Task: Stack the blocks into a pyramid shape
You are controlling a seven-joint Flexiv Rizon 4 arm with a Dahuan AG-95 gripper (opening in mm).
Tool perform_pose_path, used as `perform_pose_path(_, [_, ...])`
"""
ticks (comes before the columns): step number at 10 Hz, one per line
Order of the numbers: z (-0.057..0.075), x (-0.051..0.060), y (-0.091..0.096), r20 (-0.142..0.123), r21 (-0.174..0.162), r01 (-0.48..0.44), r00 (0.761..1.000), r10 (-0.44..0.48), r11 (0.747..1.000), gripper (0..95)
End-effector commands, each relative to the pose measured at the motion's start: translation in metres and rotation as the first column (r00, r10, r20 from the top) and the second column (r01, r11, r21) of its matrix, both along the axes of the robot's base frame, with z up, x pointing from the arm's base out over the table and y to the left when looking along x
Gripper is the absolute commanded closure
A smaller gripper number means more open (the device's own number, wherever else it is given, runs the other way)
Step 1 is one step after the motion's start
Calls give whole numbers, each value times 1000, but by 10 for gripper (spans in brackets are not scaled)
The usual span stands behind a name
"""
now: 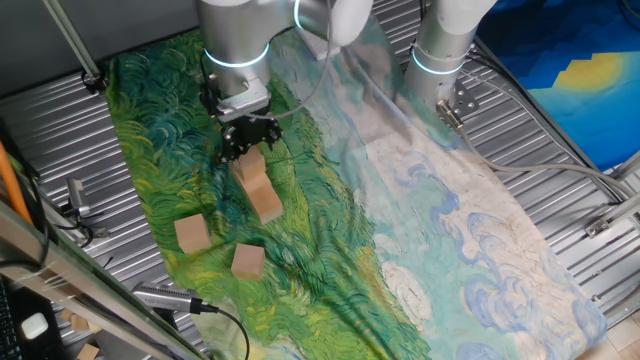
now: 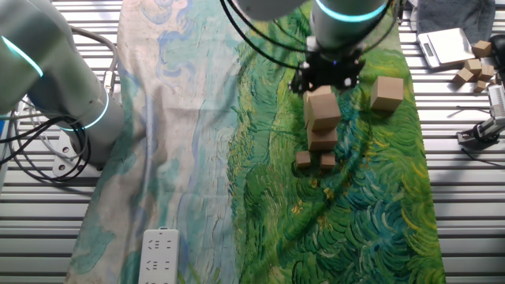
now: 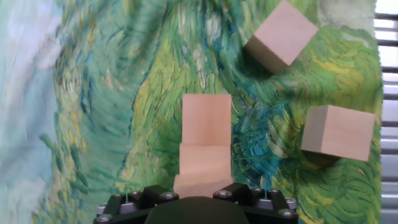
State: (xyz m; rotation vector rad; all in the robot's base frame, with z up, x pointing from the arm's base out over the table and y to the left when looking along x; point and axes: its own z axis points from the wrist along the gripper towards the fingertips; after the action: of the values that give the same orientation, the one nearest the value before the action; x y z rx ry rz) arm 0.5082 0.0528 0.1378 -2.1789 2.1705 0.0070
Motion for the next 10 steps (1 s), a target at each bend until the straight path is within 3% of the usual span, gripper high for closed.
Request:
perform_pose_path(1, [6,3,28,1,-7,131,991,-131,991,190])
perform_pose_path(2, [4,6,49,5,-4,193,981,-193,981,190])
perform_pose_path(4, [2,12,70,5,0,257,966,-257,966,190])
perform_pose_path(7, [-5,18,110,18,-6,402,916,-401,916,190])
perform_pose_path(9, [-13,26,122,30,-1,426,905,-425,905,190])
perform_pose_path(10, [-20,37,126,31,6,433,901,-433,901,190])
